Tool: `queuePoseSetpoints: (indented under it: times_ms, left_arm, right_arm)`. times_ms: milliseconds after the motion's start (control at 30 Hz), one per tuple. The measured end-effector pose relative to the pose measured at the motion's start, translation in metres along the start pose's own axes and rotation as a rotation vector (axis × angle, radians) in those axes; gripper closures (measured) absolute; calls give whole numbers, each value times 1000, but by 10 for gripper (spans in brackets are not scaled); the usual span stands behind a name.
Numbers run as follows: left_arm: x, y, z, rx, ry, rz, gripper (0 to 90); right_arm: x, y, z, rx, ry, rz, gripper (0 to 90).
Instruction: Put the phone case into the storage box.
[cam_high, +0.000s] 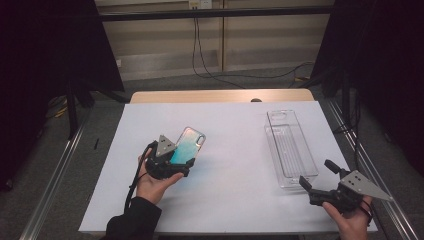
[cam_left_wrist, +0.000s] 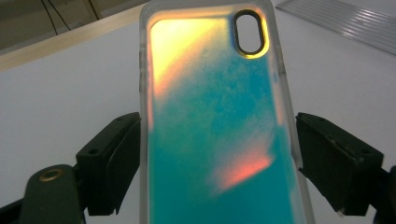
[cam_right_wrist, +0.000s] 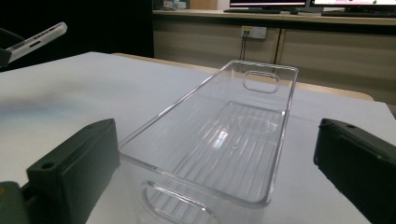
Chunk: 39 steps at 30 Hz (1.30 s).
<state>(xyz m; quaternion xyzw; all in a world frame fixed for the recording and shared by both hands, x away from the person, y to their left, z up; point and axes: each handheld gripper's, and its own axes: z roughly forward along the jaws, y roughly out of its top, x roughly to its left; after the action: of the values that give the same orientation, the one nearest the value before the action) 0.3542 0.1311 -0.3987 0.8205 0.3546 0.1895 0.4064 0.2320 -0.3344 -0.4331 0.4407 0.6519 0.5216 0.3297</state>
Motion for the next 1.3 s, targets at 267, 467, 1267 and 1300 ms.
queuePoseSetpoints:
  times_ms: [267, 467, 1267, 1300]
  left_arm:
    - [-13, -5, -6, -16, -10, 22, 169]
    - [-24, -6, -6, -33, -5, 30, 169]
    - [-58, 0, 7, -56, -29, 72, 169]
    - [-58, 1, 7, -53, -30, 74, 169]
  right_arm:
    - [5, 4, 2, 0, 25, 2, 9]
    - [10, 7, 5, -2, 79, 9, 40]
    - [48, 30, 31, 38, 179, -31, 80]
    - [49, 31, 32, 37, 178, -34, 79]
